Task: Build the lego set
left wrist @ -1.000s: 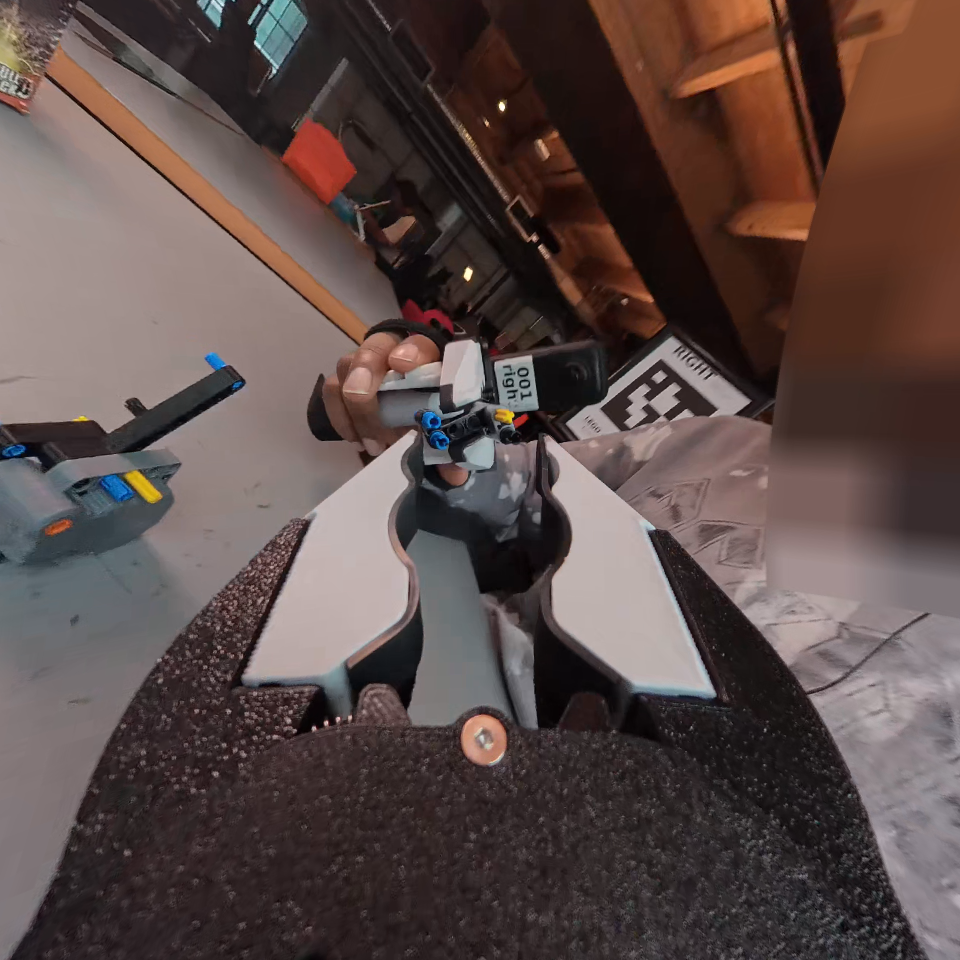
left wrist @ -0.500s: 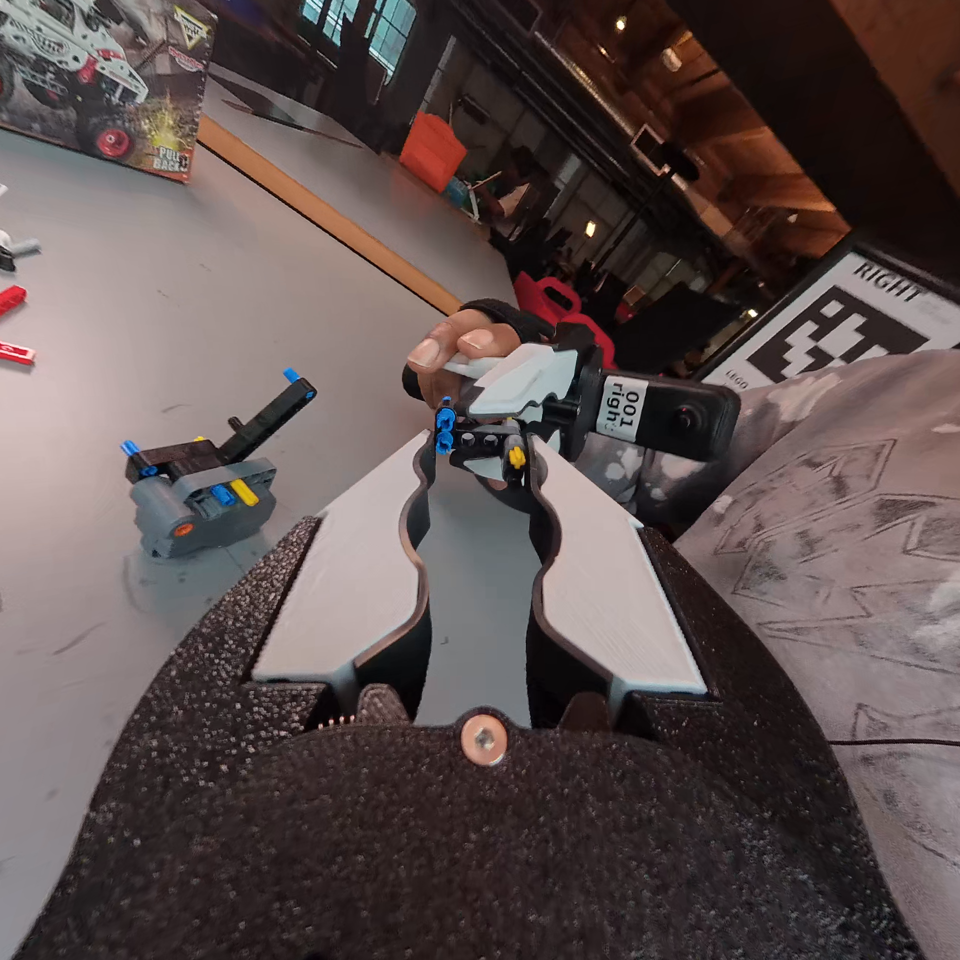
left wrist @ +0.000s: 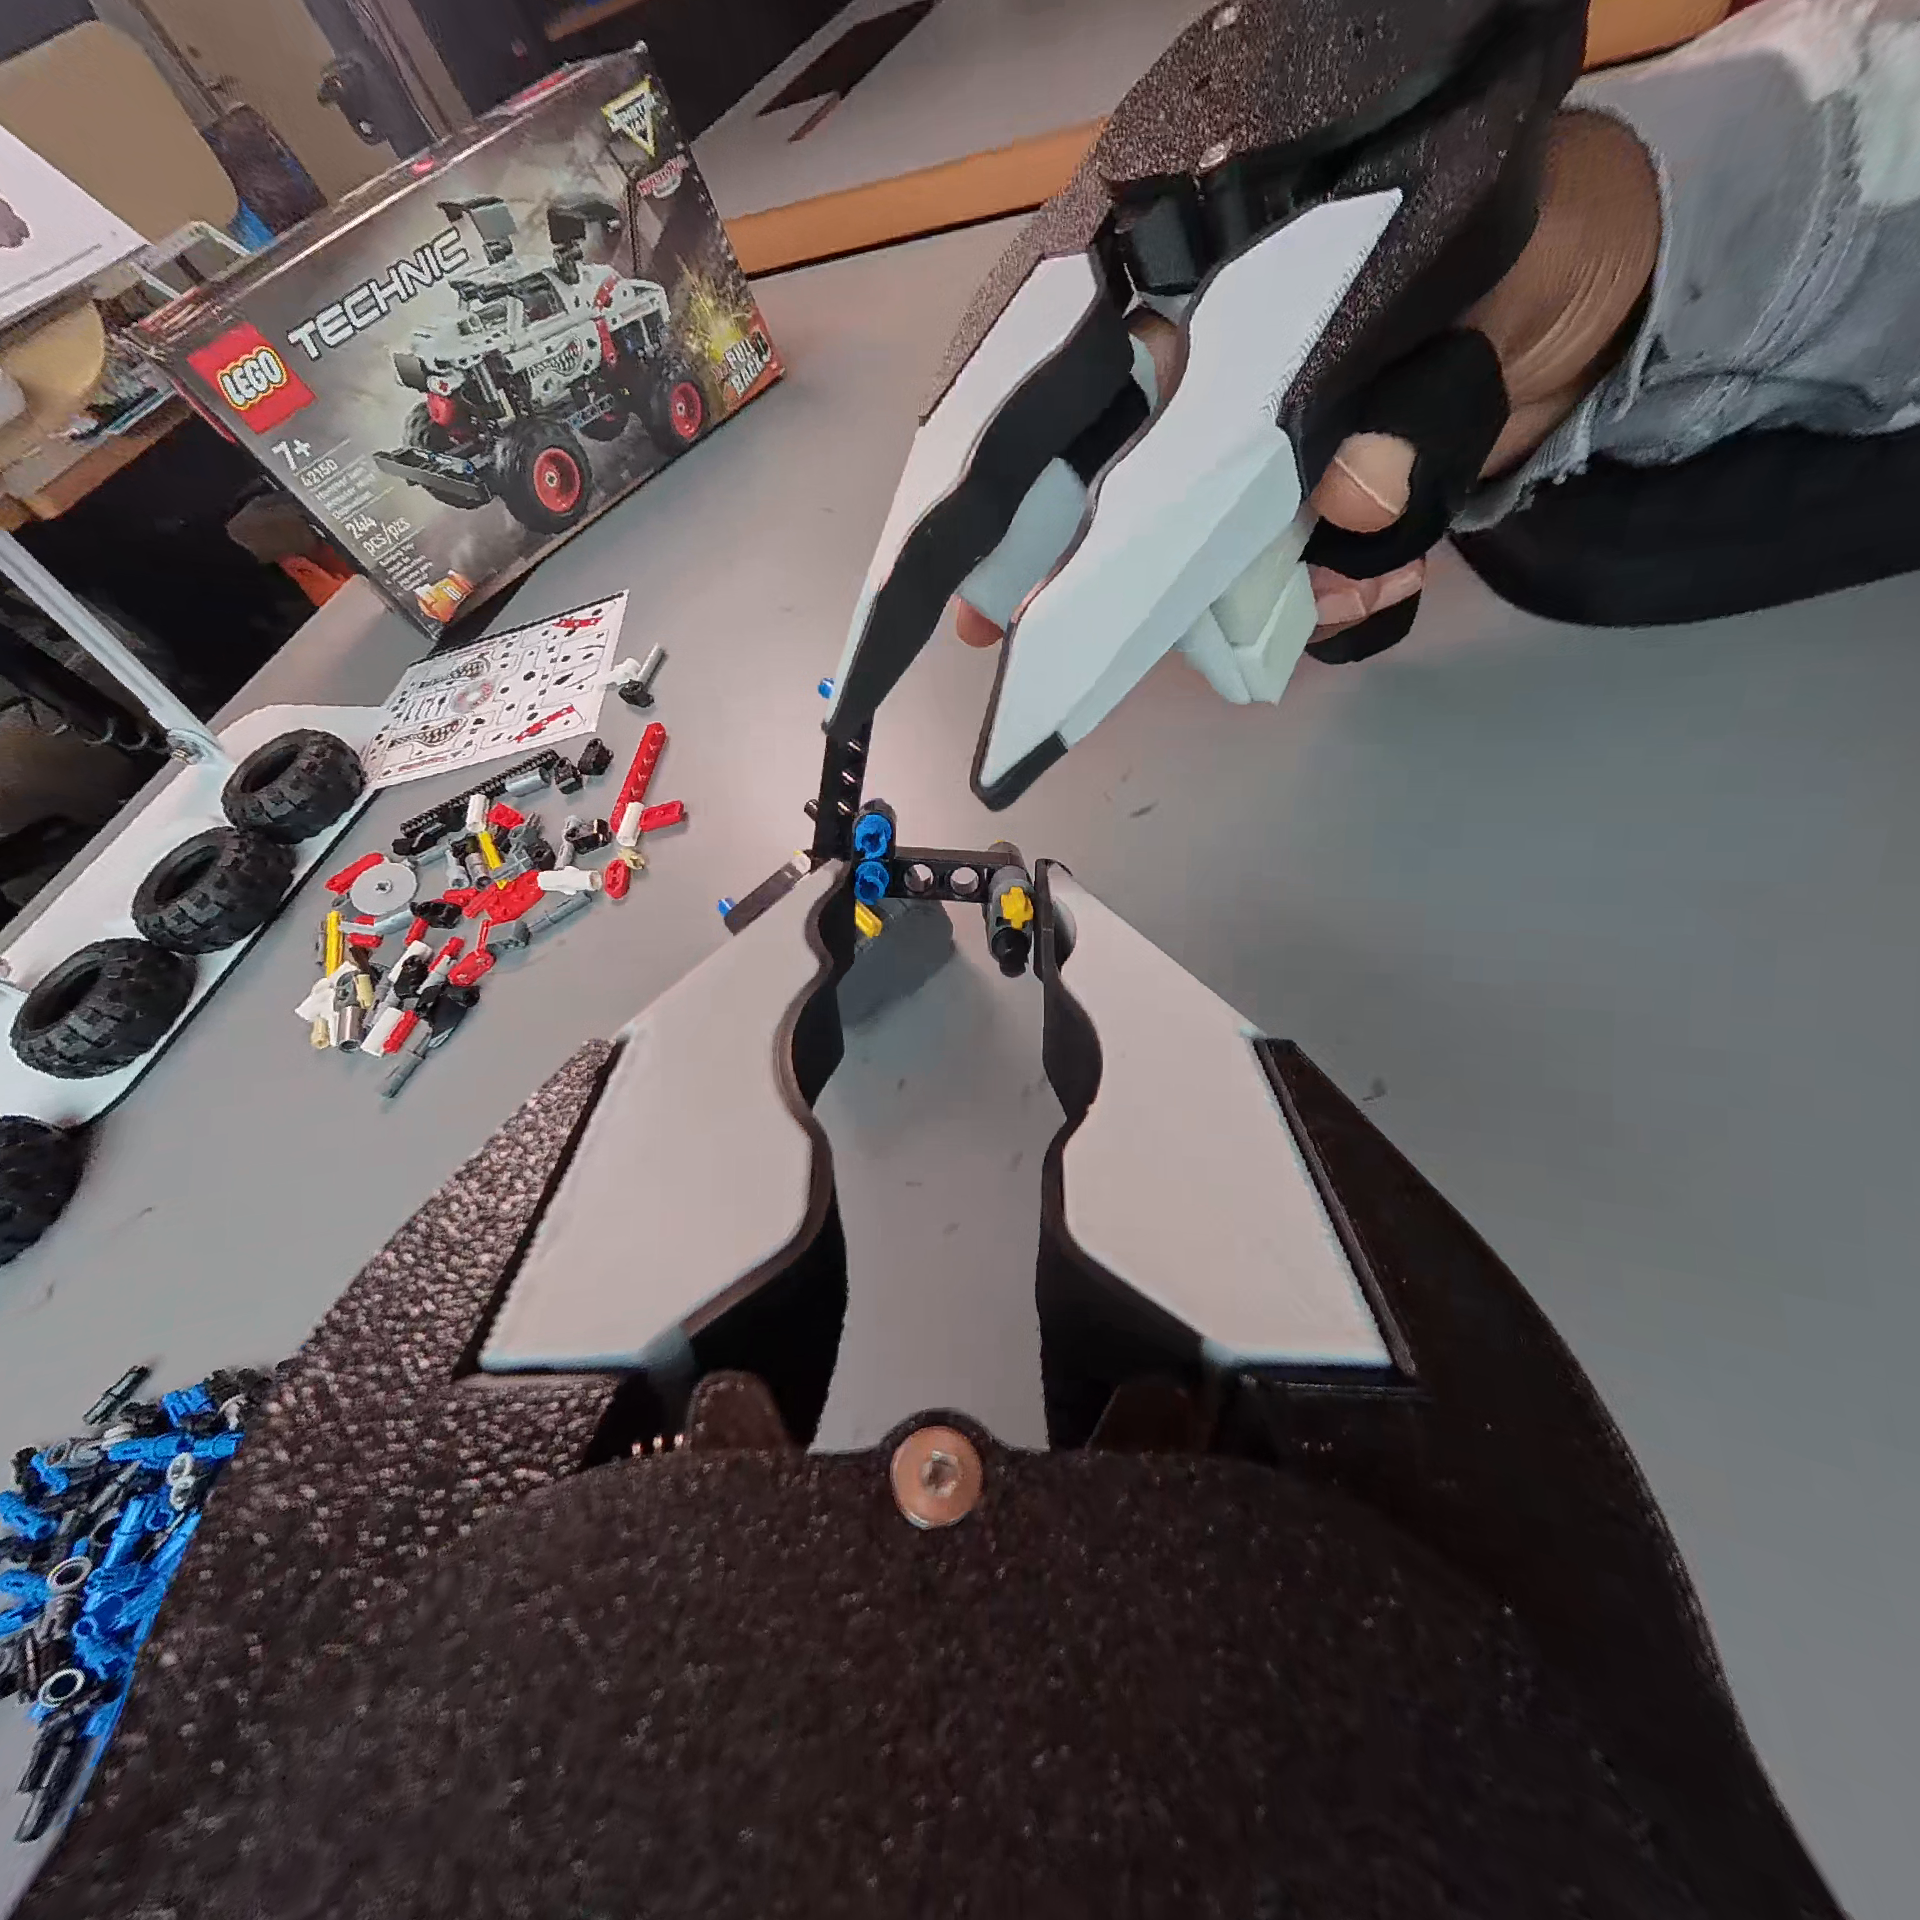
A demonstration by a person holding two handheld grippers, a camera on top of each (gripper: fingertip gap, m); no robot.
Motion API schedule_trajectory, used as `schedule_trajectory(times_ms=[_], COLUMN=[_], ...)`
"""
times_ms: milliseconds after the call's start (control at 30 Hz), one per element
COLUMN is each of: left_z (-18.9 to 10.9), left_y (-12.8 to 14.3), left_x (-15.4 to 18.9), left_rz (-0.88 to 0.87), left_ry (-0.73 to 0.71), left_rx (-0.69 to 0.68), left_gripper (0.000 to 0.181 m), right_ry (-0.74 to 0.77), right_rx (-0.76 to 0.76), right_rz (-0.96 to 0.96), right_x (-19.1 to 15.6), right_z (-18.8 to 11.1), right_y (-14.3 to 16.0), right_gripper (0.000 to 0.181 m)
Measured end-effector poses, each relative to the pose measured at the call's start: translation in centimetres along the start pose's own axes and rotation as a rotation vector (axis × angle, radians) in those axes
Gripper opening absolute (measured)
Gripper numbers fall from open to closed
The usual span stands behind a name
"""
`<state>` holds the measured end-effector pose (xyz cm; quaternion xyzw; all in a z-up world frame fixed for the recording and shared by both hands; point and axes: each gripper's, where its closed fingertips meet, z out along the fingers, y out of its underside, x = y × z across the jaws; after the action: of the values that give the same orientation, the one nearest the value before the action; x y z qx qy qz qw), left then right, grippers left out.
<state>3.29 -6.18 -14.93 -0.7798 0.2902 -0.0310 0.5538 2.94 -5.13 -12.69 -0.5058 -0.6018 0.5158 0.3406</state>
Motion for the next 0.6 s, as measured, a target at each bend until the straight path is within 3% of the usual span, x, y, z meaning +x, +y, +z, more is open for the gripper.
schedule_trajectory(times_ms=[233,367,600], left_z=[0.7,0.8,0.1], left_y=[0.9,0.8,-0.7], left_x=[0.4,1.0,1.4], left_rz=[0.125,0.169,0.078], left_ry=[-0.043,-0.042,0.016], left_rx=[-0.074,-0.077,0.026], left_gripper=[0.035,0.035,0.036], right_ry=[-0.015,-0.012,-0.156], right_rx=[-0.127,-0.155,-0.070], right_rz=[0.198,0.250,0.380], right_x=[-1.1,-1.0,-1.9], right_z=[2.0,2.4,1.9], right_y=[2.1,3.0,1.6], right_gripper=[0.039,0.024,0.022])
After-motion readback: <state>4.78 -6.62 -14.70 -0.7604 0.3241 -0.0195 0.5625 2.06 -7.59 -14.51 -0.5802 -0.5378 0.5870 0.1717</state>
